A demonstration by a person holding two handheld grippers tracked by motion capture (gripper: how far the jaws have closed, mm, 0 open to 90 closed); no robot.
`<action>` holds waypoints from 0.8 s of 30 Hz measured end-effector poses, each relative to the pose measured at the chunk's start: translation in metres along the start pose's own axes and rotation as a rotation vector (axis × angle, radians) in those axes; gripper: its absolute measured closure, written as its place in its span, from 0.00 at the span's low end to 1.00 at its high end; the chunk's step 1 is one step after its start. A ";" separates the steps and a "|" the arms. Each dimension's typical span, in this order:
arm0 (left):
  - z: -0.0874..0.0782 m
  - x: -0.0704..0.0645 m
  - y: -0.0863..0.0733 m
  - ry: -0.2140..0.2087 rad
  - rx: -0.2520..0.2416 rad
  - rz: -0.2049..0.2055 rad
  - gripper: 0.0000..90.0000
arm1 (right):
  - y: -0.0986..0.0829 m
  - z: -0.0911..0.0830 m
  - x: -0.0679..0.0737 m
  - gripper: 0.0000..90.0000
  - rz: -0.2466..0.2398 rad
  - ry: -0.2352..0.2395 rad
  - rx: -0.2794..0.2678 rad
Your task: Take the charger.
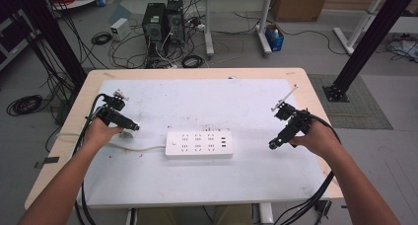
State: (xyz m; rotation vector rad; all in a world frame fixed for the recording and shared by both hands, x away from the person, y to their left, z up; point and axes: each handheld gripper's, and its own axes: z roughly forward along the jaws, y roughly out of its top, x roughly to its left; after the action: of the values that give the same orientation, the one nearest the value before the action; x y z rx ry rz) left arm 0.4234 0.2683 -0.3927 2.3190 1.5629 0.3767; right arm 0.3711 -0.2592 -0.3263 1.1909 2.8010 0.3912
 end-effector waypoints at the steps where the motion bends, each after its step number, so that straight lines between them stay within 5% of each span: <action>1: 0.003 0.000 0.000 0.000 0.006 0.000 0.07 | 0.000 0.001 0.000 0.04 0.002 0.001 0.002; 16: 0.022 0.001 -0.005 -0.011 0.018 -0.001 0.17 | -0.005 0.002 -0.003 0.04 0.014 0.003 -0.004; 24: 0.025 0.001 -0.007 -0.059 0.018 0.021 0.31 | -0.004 0.007 -0.002 0.04 0.011 0.010 0.001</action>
State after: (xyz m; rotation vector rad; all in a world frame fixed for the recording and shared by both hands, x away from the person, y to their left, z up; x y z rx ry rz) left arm 0.4273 0.2684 -0.4187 2.3399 1.5209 0.2975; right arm 0.3708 -0.2621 -0.3340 1.2089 2.8050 0.3973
